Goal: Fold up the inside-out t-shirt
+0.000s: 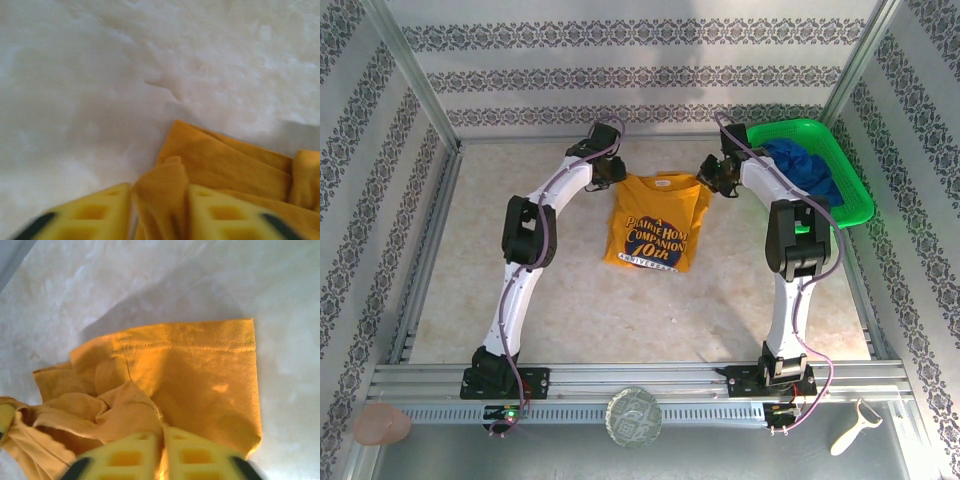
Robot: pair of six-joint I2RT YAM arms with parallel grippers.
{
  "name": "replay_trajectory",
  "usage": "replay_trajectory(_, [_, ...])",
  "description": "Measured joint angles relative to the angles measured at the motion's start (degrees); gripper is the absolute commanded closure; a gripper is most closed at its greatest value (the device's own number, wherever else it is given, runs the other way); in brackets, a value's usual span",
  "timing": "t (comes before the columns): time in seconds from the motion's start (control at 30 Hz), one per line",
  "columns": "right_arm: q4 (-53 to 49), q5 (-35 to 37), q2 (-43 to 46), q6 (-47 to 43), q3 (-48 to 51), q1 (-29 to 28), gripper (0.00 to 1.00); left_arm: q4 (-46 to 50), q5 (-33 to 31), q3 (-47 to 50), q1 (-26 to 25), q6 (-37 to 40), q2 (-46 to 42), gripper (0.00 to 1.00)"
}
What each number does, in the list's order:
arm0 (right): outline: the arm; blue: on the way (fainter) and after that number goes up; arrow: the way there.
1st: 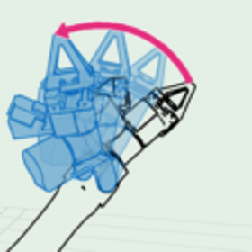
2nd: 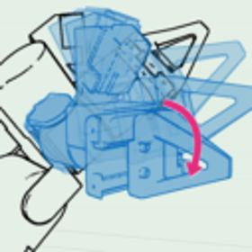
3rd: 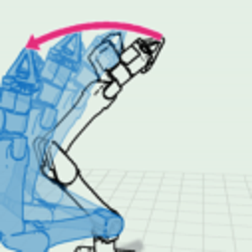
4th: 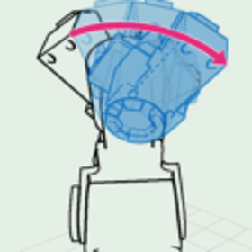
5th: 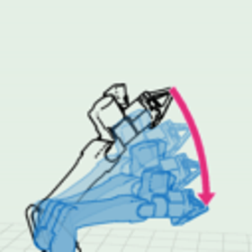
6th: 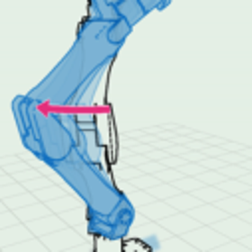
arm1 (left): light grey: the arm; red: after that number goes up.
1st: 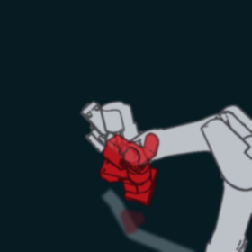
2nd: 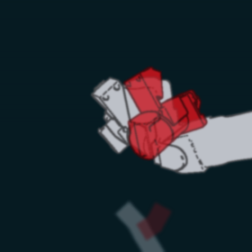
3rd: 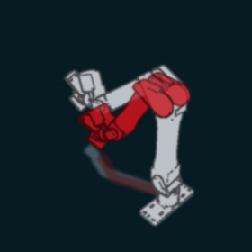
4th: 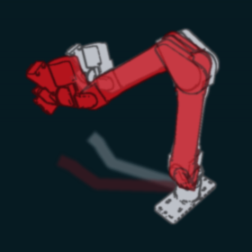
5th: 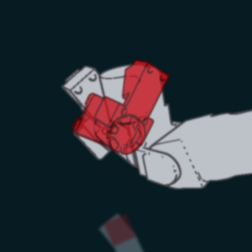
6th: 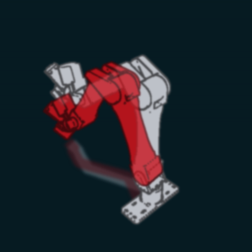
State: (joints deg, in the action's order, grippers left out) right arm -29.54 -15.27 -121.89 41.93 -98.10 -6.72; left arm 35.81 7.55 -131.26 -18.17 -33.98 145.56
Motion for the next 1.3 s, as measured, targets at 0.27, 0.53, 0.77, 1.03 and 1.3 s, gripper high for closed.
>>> replay_trajectory(0.27, [0.3, 2.6, 7.9, -2.8, 10.2, -0.6, 0.43, 3.4, 4.1, -2.8, 1.3, 1.6, 0.1, 0.0])
replay_trajectory(0.53, [5.0, 2.6, 25.8, -2.3, 30.2, -10.1, 0.72, -6.6, 11.1, 34.4, 0.1, -0.5, -30.0, 0.0])
replay_trajectory(0.77, [11.9, -0.1, 24.6, 2.1, 38.6, -15.3, 0.83, -24.2, 20.8, 52.9, -7.0, -8.5, -33.0, 0.0])
replay_trajectory(1.03, [17.4, -1.7, 21.6, 5.1, 45.0, -15.5, 0.87, -33.5, 22.4, 59.9, -7.3, -11.7, -31.6, 0.0])
replay_trajectory(1.3, [19.3, -1.1, 31.8, 8.2, 56.3, -18.9, 0.85, -40.9, 20.4, 80.3, -7.4, -17.9, -45.8, 0.0])
